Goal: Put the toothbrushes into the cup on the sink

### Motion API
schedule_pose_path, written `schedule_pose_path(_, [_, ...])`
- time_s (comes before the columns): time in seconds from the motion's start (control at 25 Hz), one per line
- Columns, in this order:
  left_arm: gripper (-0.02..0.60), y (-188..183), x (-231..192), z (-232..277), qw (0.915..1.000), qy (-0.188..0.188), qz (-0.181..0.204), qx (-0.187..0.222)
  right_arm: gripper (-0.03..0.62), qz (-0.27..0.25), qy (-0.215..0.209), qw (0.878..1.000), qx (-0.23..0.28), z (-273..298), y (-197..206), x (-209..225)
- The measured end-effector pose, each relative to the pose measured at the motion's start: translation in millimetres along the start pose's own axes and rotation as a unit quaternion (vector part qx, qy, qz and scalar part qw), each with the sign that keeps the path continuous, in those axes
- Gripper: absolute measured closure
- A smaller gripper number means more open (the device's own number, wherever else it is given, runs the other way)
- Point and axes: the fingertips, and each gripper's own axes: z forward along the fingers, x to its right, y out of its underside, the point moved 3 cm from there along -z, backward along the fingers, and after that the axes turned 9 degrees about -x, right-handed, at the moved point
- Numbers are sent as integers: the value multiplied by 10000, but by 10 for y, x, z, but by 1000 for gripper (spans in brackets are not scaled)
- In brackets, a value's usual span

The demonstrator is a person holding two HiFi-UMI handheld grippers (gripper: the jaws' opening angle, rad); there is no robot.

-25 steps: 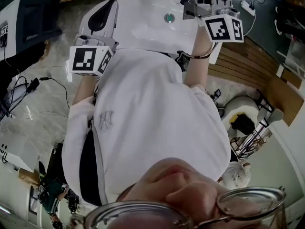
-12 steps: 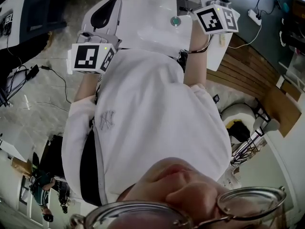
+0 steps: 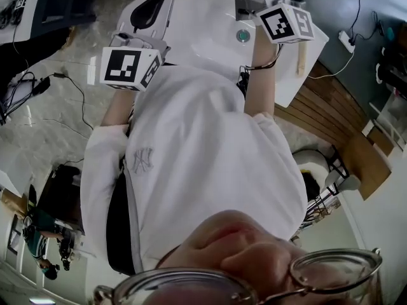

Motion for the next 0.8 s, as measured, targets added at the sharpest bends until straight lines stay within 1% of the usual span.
schedule_pose_path(0.2, [572, -46, -40, 59, 9999, -135, -48, 70, 551, 2, -96, 9997, -228, 156, 178, 44])
schedule_pose_path(0.56, [572, 60, -185, 94, 9995, -244, -214, -53, 551, -163, -106, 9974, -694, 505, 510, 76])
schedule_pose_path(0.8, [572, 141, -241, 91, 9987, -363, -336, -130, 551, -175, -226, 9961, -838, 661, 707, 92])
